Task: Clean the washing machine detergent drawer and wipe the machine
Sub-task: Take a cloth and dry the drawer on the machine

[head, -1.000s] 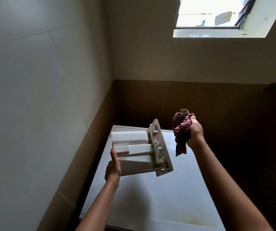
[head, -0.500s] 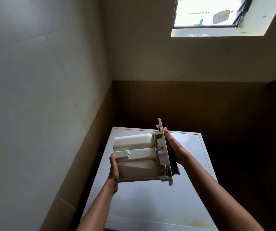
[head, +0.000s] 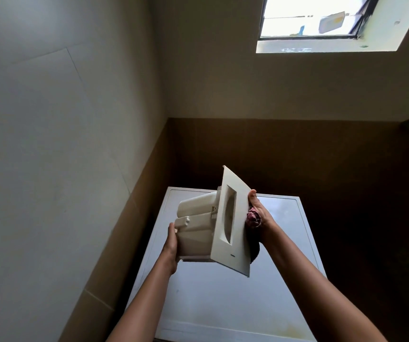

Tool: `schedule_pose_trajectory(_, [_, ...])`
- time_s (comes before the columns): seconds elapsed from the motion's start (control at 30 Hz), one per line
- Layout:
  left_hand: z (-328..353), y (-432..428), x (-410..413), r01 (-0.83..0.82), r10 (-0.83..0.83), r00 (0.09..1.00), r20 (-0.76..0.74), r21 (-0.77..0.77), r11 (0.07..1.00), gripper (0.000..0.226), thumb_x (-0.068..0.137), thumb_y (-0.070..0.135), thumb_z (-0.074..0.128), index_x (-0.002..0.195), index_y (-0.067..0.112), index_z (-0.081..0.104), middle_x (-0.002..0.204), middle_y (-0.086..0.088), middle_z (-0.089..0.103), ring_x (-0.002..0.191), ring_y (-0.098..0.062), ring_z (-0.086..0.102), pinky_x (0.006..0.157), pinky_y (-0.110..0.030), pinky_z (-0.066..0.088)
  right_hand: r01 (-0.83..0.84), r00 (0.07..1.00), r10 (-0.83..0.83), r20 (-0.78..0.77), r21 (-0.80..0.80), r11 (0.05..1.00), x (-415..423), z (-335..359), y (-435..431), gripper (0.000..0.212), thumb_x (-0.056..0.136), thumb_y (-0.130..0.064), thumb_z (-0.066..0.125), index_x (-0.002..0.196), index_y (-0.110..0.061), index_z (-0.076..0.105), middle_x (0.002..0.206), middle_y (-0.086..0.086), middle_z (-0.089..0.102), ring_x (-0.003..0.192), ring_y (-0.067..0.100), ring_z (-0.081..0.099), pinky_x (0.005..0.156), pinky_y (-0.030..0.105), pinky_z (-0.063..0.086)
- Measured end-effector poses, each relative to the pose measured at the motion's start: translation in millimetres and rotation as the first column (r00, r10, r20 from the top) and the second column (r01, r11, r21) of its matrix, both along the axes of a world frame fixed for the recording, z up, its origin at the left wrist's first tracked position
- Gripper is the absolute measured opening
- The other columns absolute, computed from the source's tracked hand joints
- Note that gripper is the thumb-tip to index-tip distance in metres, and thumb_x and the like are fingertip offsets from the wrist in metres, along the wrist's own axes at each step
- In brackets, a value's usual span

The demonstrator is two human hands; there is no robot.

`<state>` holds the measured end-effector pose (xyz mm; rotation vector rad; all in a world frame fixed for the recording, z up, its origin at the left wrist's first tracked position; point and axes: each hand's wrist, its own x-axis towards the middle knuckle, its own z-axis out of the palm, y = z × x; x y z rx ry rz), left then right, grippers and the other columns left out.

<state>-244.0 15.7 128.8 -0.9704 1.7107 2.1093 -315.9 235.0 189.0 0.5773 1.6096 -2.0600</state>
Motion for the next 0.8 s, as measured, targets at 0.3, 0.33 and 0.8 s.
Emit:
schedule_pose_trajectory(0.3, [72.4, 30.9, -6.8, 0.184, -0.213, 0.941, -0.263, -0.131, 0.974, 0.053, 0.091, 0.06, 0.036, 0.126, 0.023, 0.053, 0.133, -0.006, 0.055, 0.12, -0.026, 0.054, 0.098, -0.042, 0.045, 0.065, 0.995, -0.064, -0.081, 0.003, 0.998, -4.3, 12.2, 5.1, 0.084, 0.08, -0.061, 0.059, 0.138, -0.002, 0.044, 0.137, 0.018, 0.05, 0.119, 0.03, 0.053, 0.112, 0.045, 0.03])
schedule_pose_trajectory(0.33, [77.4, 35.4, -7.8, 0.242, -0.279, 0.925, -0.259, -0.167, 0.956, 0.052, 0.09, 0.058, 0.044, 0.127, 0.022, 0.052, 0.129, -0.005, 0.057, 0.114, -0.024, 0.057, 0.089, -0.037, 0.05, 0.047, 0.995, -0.047, -0.088, 0.0, 0.999, -2.7, 14.1, 4.3, 0.087, 0.076, -0.064, 0.06, 0.137, -0.002, 0.046, 0.131, 0.016, 0.055, 0.118, 0.031, 0.054, 0.111, 0.044, 0.032])
schedule_pose_trajectory(0.8, [69.6, 72.2, -11.7, -0.108, -0.04, 0.939, -0.341, -0.404, 0.908, 0.045, 0.096, 0.048, 0.042, 0.111, 0.008, 0.056, 0.105, -0.009, 0.061, 0.088, -0.019, 0.056, 0.074, -0.029, 0.047, 0.159, 0.783, 0.447, -0.433, 0.834, 0.529, 18.9, 25.2, -25.8, 0.084, 0.085, -0.071, 0.016, 0.145, -0.014, 0.025, 0.146, 0.014, 0.031, 0.135, 0.03, 0.031, 0.106, 0.041, 0.029])
